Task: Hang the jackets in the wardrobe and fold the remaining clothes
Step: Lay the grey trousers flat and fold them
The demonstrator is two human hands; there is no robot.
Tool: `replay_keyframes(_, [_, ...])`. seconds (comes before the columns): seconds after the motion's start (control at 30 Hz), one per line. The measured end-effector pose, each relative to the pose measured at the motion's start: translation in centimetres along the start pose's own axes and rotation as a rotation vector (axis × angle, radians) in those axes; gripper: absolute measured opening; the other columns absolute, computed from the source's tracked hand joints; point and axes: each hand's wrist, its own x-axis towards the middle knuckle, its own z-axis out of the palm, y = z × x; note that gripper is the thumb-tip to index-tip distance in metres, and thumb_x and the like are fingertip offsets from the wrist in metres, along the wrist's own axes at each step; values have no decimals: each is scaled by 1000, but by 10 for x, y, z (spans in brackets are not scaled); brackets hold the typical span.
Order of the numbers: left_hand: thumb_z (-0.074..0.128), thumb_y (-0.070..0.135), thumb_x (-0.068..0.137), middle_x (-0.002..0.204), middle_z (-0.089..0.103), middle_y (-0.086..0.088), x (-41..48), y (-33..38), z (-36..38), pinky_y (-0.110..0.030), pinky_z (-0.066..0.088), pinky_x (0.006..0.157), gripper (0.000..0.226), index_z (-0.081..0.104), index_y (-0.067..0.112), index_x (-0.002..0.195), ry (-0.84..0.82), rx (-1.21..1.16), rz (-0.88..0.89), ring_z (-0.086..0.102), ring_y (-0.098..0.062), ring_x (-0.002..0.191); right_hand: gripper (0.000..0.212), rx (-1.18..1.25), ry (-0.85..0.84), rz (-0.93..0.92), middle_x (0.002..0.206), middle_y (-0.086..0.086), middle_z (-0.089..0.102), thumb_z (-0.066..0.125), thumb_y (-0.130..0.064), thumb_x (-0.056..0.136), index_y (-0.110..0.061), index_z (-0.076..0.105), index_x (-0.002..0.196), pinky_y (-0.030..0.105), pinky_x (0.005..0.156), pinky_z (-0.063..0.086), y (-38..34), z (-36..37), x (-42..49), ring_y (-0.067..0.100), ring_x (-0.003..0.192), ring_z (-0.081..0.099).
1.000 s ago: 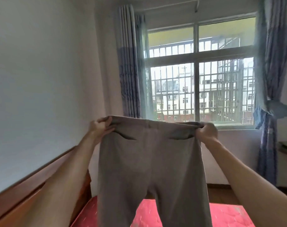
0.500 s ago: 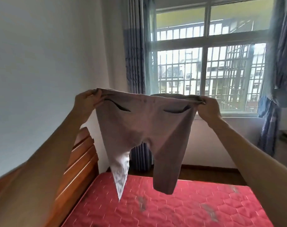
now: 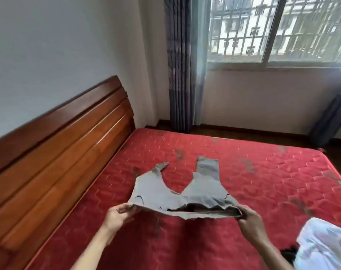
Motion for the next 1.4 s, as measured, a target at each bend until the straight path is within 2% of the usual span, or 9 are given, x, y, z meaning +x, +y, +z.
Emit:
replay_keyframes(0.17, [71,-5,85,81,73,-13,-70,-189,-8,-32,54,73,6,74,0,82,8,45,-229,67,-14,71,54,-48,-172,153,92,1,76,68,22,65,-27,76,85,-7,75,33,130,62,-136,14,88,70])
replay_keyframes(0.33, [71,-5,85,83,76,-10,-146,-346,-8,-26,59,67,7,74,1,87,7,54,-370,69,-22,82,39,-75,-295,203,72,-38,64,74,13,74,-24,76,86,-2,71,38,225,96,-259,-14,80,64])
replay_keyframes(0.47, [66,-7,88,88,78,-6,-195,-445,-11,-24,60,71,17,75,6,95,-19,104,-430,71,-22,87,38,-80,-344,252,105,-8,72,71,13,78,-17,76,101,1,90,38,289,120,-340,17,108,67])
replay_keyframes(0.6, [60,-13,90,94,78,-5,-224,-509,-21,-25,61,75,30,76,10,101,34,159,-457,73,-21,87,39,-111,-343,288,126,1,67,69,9,81,-12,74,114,24,105,39,323,138,-387,10,118,57])
replay_keyframes(0.77, [60,-11,92,96,77,-7,-224,-556,-26,-24,61,72,31,77,13,101,69,284,-409,74,-18,83,47,-129,-294,306,130,-1,64,61,14,79,-22,75,105,16,103,37,348,165,-411,10,125,55])
replay_keyframes(0.97, [68,11,91,96,78,1,-208,-585,-27,-44,60,84,21,81,28,88,63,390,-432,74,-22,91,52,-119,-256,408,140,-10,55,53,16,68,-28,69,92,3,91,36,352,180,-432,8,127,53])
replay_keyframes(1.07, [81,31,81,87,78,5,-200,-588,-18,-45,60,85,4,81,28,79,141,360,-429,73,-17,90,39,-98,-275,401,143,-9,51,65,3,73,-28,67,97,17,97,39,345,183,-431,8,130,48])
replay_keyframes(1.13, [87,38,72,80,77,3,-197,-589,-14,-45,59,85,16,79,24,75,232,319,-449,73,-19,84,29,-182,-313,353,140,-7,51,76,-13,77,-29,68,99,26,97,40,347,186,-429,11,129,48])
replay_keyframes(1.4, [75,6,84,98,76,-16,-212,-548,-21,-45,55,90,44,56,15,122,191,-106,-560,73,-28,99,15,-174,-75,495,93,0,67,75,-9,83,-21,67,84,28,76,43,350,173,-430,21,86,67])
